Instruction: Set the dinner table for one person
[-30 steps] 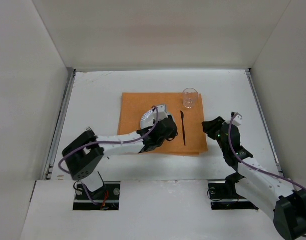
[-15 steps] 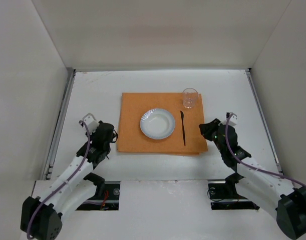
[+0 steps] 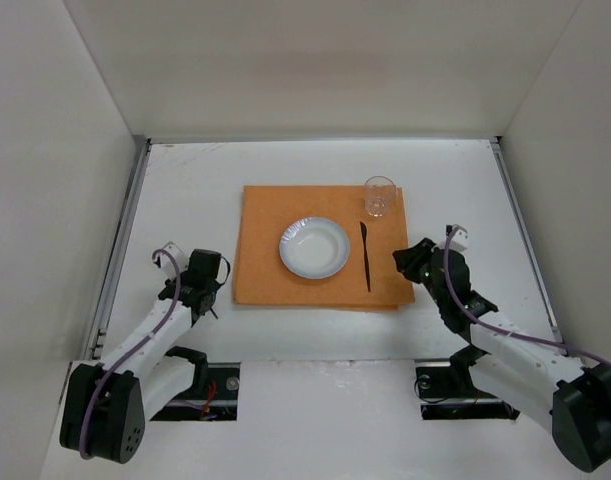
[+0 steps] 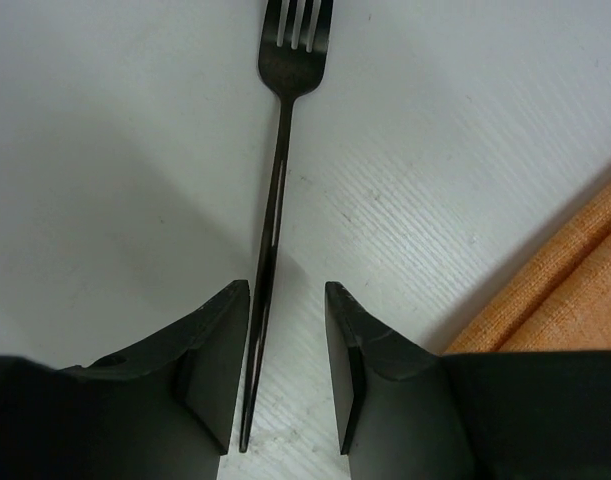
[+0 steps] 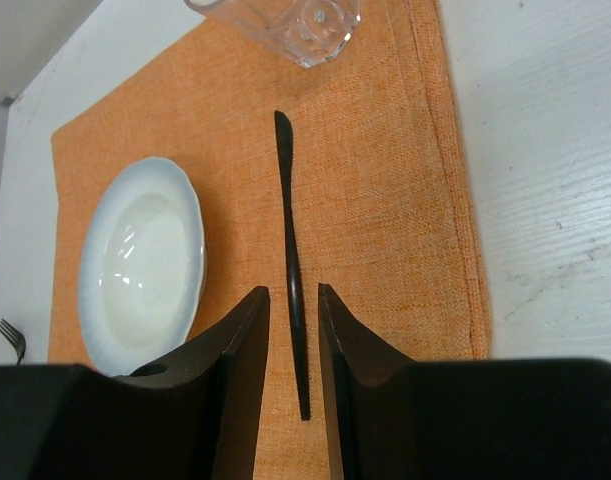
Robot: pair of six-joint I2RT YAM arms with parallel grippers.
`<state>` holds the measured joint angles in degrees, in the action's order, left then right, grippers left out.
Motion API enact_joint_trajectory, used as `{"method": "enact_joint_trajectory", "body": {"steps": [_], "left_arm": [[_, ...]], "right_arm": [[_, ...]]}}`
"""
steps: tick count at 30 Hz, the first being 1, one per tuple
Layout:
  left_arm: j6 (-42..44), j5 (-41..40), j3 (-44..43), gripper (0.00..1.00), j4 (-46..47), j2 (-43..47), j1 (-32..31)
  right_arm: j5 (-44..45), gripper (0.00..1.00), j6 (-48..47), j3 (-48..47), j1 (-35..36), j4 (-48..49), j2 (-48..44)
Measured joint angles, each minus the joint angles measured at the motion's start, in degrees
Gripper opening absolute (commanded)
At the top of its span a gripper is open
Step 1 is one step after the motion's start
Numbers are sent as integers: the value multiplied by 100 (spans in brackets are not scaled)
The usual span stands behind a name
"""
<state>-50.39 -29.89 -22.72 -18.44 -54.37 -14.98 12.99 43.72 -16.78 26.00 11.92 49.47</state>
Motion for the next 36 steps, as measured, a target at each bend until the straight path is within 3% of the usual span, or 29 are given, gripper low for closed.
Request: {"method": "enact_joint_trajectory", "body": {"steps": [8, 17, 23, 30, 36], "left_arm": [[-7, 511, 197, 27, 527, -254, 553], [87, 977, 317, 4, 1123, -354, 960], [332, 1021, 365, 0, 927, 280, 890], [938, 481, -352, 1, 664, 573, -210], [1882, 260, -1650, 2, 866, -752, -1609]], "right_arm": [[-42, 32, 0, 0, 105, 26, 116], [-37, 33, 2, 0, -52, 37, -396], [-35, 45, 11, 0, -81, 50, -369], [-33, 50, 4, 0, -81, 50, -260], [-31, 56, 4, 0, -81, 52, -243]]}}
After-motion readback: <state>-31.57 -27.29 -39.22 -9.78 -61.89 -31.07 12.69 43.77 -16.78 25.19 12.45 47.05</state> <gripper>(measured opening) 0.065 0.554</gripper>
